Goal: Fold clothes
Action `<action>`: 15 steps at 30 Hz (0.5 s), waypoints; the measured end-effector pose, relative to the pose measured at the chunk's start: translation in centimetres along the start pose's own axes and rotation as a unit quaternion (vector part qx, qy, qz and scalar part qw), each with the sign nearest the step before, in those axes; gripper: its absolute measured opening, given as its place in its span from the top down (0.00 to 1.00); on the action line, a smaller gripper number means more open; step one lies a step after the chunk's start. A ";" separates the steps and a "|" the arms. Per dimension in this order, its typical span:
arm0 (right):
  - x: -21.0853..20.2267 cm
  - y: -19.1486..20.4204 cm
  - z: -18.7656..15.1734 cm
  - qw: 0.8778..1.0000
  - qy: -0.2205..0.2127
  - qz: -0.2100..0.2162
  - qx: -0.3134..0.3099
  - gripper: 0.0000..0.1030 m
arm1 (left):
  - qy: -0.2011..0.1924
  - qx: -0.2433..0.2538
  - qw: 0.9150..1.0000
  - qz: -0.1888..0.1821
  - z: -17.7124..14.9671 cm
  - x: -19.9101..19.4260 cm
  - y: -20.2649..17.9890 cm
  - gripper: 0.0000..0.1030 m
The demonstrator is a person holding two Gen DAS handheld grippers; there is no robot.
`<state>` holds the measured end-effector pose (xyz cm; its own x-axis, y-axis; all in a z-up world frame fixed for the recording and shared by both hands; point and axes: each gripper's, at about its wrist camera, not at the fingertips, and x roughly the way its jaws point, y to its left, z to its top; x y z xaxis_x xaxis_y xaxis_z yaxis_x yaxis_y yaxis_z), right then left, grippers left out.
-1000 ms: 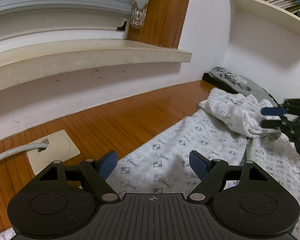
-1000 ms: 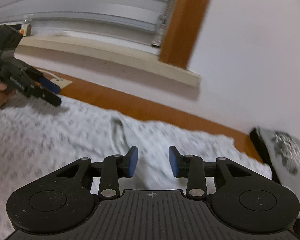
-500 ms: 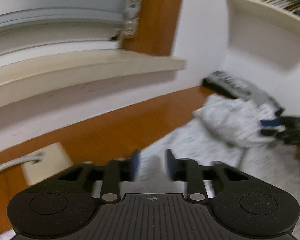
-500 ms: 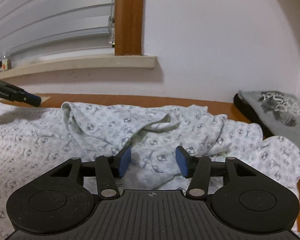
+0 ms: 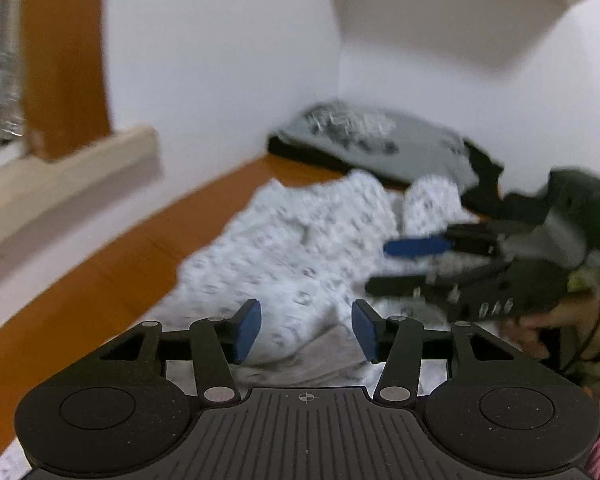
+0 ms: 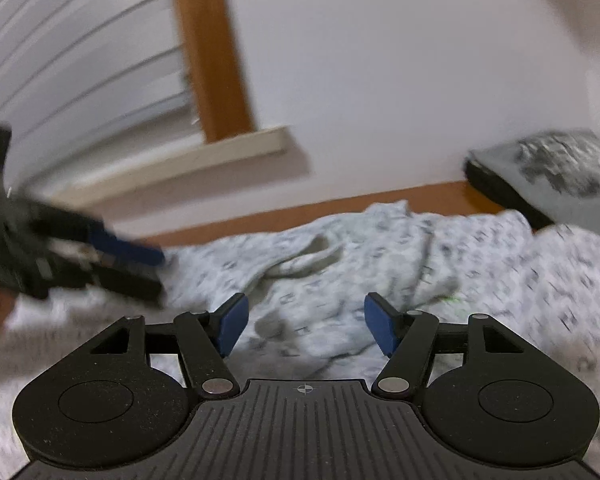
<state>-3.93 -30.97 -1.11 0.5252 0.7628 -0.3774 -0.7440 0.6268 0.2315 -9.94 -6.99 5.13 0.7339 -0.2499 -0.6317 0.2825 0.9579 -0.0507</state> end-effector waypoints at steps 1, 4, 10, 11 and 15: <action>-0.2 -0.4 0.0 1.000 -0.005 0.000 0.014 0.38 | 0.008 0.000 1.000 -0.002 -0.1 0.7 -0.2 0.44; -0.6 -1.2 -0.1 0.999 -0.018 0.004 0.041 0.38 | 0.017 0.002 1.000 0.002 -0.2 2.1 -0.4 0.34; -0.6 -0.7 0.1 1.000 -0.009 0.013 0.022 0.38 | 0.015 -0.003 1.000 0.025 0.2 3.6 0.1 0.55; -0.6 -0.7 0.1 1.000 -0.009 0.013 0.022 0.38 | 0.013 -0.009 1.000 0.022 0.1 3.5 0.4 0.78; -0.6 -0.7 0.2 1.000 -0.010 0.011 0.019 0.38 | -0.028 -0.046 0.998 0.022 -0.1 0.4 2.6 0.91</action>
<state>-3.70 -31.86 -0.87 0.5165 0.7795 -0.3545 -0.7399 0.6146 0.2735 -8.97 -4.58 4.70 0.7785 -0.2122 -0.5907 0.1935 0.9764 -0.0959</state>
